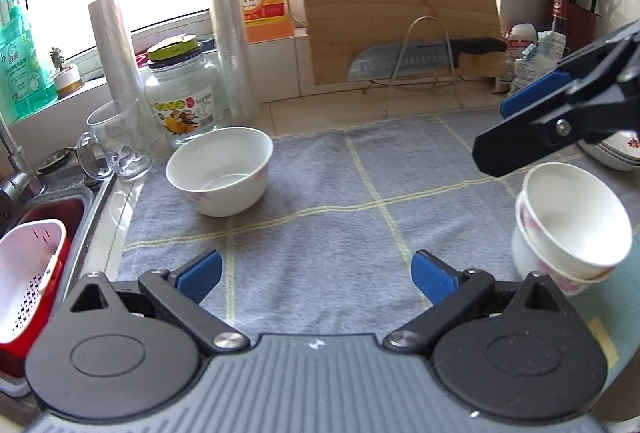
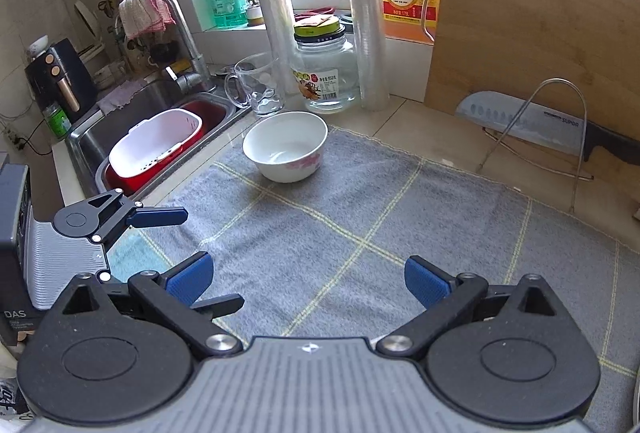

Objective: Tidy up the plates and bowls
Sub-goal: 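Move the right gripper to the white bowl by the sink and grasp its rim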

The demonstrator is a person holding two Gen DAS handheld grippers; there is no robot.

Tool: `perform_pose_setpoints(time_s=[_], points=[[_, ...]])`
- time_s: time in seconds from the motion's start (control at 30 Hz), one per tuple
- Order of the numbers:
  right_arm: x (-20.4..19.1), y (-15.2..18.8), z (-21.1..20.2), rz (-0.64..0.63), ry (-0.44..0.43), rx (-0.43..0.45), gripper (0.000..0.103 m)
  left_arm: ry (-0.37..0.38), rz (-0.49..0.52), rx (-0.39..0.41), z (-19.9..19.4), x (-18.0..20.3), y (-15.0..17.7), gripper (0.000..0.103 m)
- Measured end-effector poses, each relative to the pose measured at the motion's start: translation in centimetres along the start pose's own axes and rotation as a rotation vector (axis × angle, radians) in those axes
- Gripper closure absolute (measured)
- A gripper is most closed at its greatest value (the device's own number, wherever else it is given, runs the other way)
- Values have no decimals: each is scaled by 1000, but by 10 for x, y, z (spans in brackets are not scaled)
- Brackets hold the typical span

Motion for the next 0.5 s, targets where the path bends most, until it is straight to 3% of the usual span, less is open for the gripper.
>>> perform_pose_setpoints(time_s=[0.2, 0.5], points=[[-10, -41, 33, 47, 20, -28, 0, 19, 13, 6, 34, -41, -17, 2], [-23, -88, 71, 61, 49, -37, 0, 75, 51, 27, 68, -61, -37, 2]])
Point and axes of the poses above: each gripper's, at about its wrist camera, not at the fingertips, and z roughly the way its jaws point, x to its right, y to its underside, the point moved 6 cm from there along z, roughly the way its jaws point, and after that the axes turned 14 degrees about -x, right-handed, at the moved point
